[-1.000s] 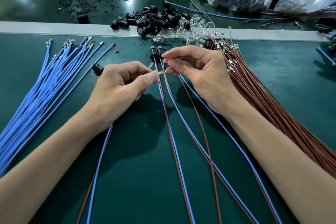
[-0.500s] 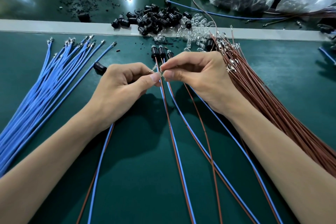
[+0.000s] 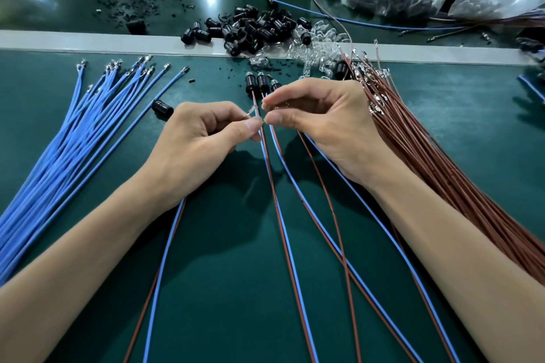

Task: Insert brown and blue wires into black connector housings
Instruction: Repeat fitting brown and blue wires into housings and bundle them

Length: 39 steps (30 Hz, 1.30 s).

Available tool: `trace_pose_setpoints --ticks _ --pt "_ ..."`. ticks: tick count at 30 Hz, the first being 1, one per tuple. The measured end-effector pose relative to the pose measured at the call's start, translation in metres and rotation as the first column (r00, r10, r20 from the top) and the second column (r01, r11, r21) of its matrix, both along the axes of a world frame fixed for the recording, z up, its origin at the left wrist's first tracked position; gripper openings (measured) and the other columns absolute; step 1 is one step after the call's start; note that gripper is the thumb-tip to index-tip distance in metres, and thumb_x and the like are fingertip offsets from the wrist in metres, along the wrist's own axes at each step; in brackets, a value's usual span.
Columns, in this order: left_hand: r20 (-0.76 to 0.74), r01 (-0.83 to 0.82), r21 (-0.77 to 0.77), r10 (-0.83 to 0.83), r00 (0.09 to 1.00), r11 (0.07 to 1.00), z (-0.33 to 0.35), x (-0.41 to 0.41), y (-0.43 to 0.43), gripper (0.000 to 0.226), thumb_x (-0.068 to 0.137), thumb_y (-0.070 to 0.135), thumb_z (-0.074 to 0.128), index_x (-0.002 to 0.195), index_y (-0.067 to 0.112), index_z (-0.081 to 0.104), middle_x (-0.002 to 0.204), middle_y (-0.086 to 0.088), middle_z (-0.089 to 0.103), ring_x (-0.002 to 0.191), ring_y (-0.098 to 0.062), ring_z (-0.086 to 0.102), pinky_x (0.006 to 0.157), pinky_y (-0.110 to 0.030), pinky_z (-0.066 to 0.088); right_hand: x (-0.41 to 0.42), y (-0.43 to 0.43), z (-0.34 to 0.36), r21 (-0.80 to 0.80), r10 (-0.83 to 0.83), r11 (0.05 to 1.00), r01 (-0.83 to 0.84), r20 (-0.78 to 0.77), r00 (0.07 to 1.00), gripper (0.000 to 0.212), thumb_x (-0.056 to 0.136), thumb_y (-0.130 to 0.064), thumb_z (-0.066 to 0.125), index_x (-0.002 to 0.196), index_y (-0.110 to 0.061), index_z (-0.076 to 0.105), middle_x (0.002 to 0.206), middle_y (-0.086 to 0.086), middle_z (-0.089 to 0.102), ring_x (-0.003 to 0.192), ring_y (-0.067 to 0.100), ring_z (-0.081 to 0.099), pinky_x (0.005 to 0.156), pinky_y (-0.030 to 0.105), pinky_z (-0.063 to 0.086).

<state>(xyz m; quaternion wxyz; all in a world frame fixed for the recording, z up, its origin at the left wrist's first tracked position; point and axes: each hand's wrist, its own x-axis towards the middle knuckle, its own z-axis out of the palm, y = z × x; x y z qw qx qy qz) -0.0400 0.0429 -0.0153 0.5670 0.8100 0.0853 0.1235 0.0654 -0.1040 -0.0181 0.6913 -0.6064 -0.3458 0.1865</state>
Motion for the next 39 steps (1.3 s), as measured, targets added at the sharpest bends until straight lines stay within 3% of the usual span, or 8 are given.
trace_pose_setpoints --ticks 8,15,19,23,27,33,37,39 --pt "-0.016 0.003 -0.007 -0.003 1.0 1.0 -0.001 0.0 0.002 0.021 0.082 0.036 0.058 0.069 0.023 0.069 0.045 0.012 0.033 0.044 -0.007 0.024 0.042 -0.019 0.02 -0.001 0.001 -0.002 -0.024 -0.002 1.0 0.003 0.061 0.998 0.026 0.07 0.01 0.073 0.09 -0.007 0.071 0.074 -0.004 0.072 0.072 0.009 0.069 0.072 0.018 0.052" --pt "0.007 -0.013 -0.046 0.014 1.0 0.999 -0.003 0.002 0.002 0.023 0.084 0.036 0.058 0.069 0.022 0.068 0.047 0.011 0.034 0.047 -0.01 0.025 0.043 -0.021 0.02 -0.003 0.004 -0.003 -0.044 -0.035 0.998 0.04 0.115 0.993 0.019 0.077 0.006 0.071 0.09 -0.007 0.071 0.08 0.013 0.072 0.072 0.026 0.072 0.075 0.039 0.059" --pt "0.046 -0.013 -0.013 0.014 0.999 1.0 -0.001 0.001 -0.001 0.022 0.087 0.033 0.059 0.07 0.022 0.067 0.047 0.011 0.034 0.046 -0.008 0.025 0.044 -0.02 0.02 -0.003 0.004 -0.003 -0.057 -0.043 0.997 0.051 0.128 0.991 0.021 0.081 0.008 0.067 0.089 -0.012 0.069 0.075 0.005 0.071 0.068 0.016 0.071 0.067 0.023 0.056" --pt "0.092 -0.035 0.089 0.027 0.995 0.995 0.001 0.0 -0.005 0.02 0.093 0.021 0.06 0.073 0.02 0.065 0.047 0.011 0.037 0.044 -0.003 0.026 0.043 -0.014 0.021 -0.003 0.004 -0.003 -0.073 -0.042 0.996 0.055 0.165 0.985 0.015 0.082 0.003 0.066 0.09 -0.01 0.068 0.076 0.011 0.069 0.062 0.013 0.069 0.063 0.021 0.054" --pt "0.095 -0.057 0.148 0.043 0.995 0.987 0.002 -0.001 -0.007 0.017 0.092 0.017 0.06 0.075 0.014 0.065 0.047 0.014 0.042 0.044 -0.001 0.031 0.045 -0.01 0.023 -0.004 0.004 -0.005 -0.078 -0.05 0.994 0.07 0.232 0.971 0.023 0.082 0.009 0.064 0.09 -0.013 0.067 0.075 0.006 0.068 0.063 0.01 0.068 0.065 0.02 0.054" --pt "0.075 -0.039 0.021 0.037 0.997 0.999 -0.003 0.001 -0.002 0.026 0.085 0.032 0.057 0.075 0.009 0.063 0.047 0.012 0.035 0.046 -0.007 0.025 0.043 -0.018 0.02 -0.007 0.004 -0.006 -0.058 -0.107 0.987 0.153 0.474 0.874 0.008 0.083 0.008 0.065 0.088 0.005 0.07 0.077 0.015 0.069 0.064 0.016 0.068 0.065 0.021 0.056" --pt "0.068 -0.042 -0.036 0.045 0.997 0.998 -0.005 0.002 0.0 0.024 0.085 0.033 0.057 0.073 0.014 0.064 0.046 0.012 0.035 0.044 -0.007 0.025 0.042 -0.018 0.02 -0.007 0.004 -0.004 -0.053 -0.127 0.979 0.196 0.592 0.796 0.007 0.083 0.002 0.068 0.088 0.004 0.072 0.079 0.012 0.07 0.068 0.015 0.066 0.067 0.02 0.054" --pt "0.071 -0.046 -0.078 0.051 0.996 0.996 -0.005 0.003 0.001 0.021 0.085 0.034 0.057 0.071 0.02 0.064 0.046 0.013 0.035 0.043 -0.006 0.025 0.041 -0.017 0.02 -0.006 0.003 -0.003 -0.057 -0.139 0.976 0.209 0.576 0.805 0.011 0.08 -0.004 0.072 0.091 0.001 0.072 0.085 0.008 0.071 0.075 0.015 0.066 0.073 0.021 0.053"
